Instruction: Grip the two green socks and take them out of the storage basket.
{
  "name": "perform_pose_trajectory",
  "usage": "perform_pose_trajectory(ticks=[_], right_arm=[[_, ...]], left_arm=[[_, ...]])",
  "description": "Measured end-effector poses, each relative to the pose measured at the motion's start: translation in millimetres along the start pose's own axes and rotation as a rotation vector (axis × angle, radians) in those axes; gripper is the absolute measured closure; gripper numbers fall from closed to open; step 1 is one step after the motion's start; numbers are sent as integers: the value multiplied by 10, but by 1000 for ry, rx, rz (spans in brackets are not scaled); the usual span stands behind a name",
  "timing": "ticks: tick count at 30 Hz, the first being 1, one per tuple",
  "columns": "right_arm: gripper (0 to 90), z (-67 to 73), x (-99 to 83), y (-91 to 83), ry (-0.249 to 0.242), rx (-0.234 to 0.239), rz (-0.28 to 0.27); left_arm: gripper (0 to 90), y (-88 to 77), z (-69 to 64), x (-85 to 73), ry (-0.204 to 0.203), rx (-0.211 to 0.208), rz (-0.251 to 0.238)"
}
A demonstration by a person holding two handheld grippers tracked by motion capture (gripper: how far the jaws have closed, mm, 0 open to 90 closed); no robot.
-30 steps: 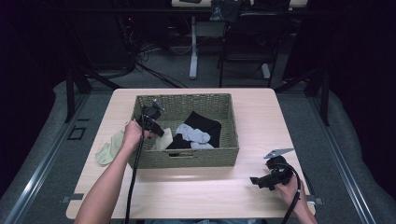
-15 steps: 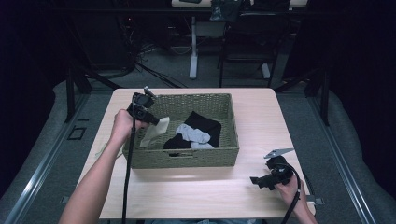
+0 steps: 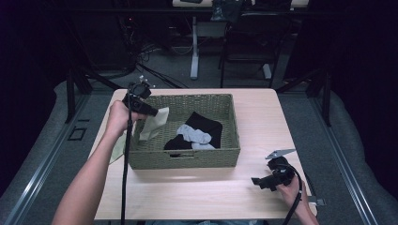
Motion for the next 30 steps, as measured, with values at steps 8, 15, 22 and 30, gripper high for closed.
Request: perform_pose_trajectory(ticks=[8, 15, 22, 30], right_arm=[[18, 3, 0, 2, 1, 2, 1], [18, 2, 1, 3, 2, 2, 0], [18, 4, 6, 6, 6, 6, -8], [18, -1, -2, 7, -3, 1, 6]], left_arm=[[872, -206, -14, 80, 9, 7, -35], [872, -414, 8, 132, 6, 22, -70], [872, -645, 81, 146, -4, 56, -105], [872, -979, 306, 13, -58, 97, -159]])
Point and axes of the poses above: each handheld gripper's, and its own axes: y roughly forward along the jaws, x roughly out of its top, z roughly to its left, the point moved 7 cm from there along y, roughly forward along the jaws, and after that the axes turned 7 degrees about -x, right-handed, at the moved point
